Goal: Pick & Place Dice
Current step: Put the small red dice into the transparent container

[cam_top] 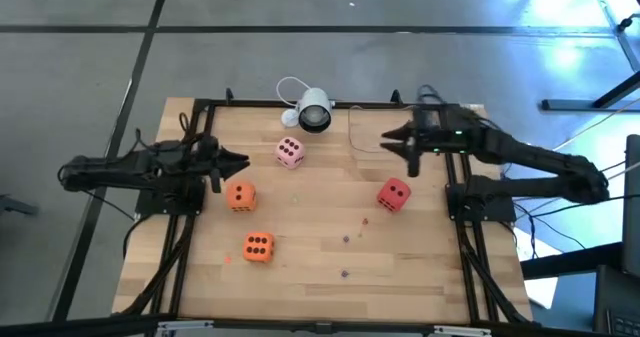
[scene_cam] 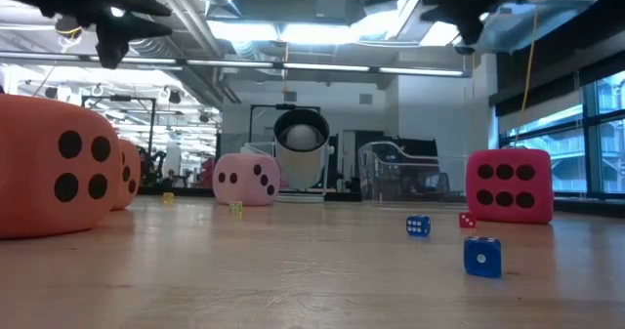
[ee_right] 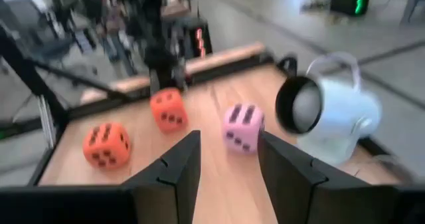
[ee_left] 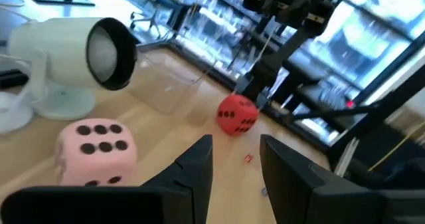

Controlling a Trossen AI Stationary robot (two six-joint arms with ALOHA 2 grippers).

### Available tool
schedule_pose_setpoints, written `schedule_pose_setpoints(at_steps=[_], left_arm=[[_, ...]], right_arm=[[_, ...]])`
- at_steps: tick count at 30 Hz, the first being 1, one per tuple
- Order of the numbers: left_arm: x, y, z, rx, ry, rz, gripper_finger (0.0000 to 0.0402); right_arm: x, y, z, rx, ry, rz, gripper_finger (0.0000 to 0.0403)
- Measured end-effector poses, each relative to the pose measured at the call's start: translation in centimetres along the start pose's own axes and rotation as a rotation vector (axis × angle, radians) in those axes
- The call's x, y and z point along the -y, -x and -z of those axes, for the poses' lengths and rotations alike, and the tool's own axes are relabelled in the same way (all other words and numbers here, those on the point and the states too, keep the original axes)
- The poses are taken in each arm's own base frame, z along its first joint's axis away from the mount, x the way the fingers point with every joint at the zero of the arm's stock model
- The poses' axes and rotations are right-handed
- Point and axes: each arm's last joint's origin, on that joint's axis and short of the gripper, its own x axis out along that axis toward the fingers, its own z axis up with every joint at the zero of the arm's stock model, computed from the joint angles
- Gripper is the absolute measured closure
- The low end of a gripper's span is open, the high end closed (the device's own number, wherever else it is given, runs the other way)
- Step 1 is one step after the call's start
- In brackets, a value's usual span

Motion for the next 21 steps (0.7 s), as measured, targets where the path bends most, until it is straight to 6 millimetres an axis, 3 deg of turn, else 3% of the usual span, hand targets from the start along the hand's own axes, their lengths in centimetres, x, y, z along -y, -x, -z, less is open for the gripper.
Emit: schedule_pose_setpoints(at_steps=[8, 15, 21], left_arm=[[0.0, 0.2, 0.0, -0.098, -0.058, -0.049, 0.0263], [-0.1, 0.2, 0.0, -0.096, -0.101, -0.054, 0.0237], [-0.1, 0.2, 0.0, -0.094, -0.132, -0.056, 0.0228]], right_arm=[[-0.1, -5.3, 0.5, -0.183, 0.048, -0.045, 0.0237], [-2.0, -7.6, -0.6, -0.238, 0.152, -0.131, 0.0156], [-3.3, -9.0, 1.2, -0.418, 0.248, -0.176, 0.0123]])
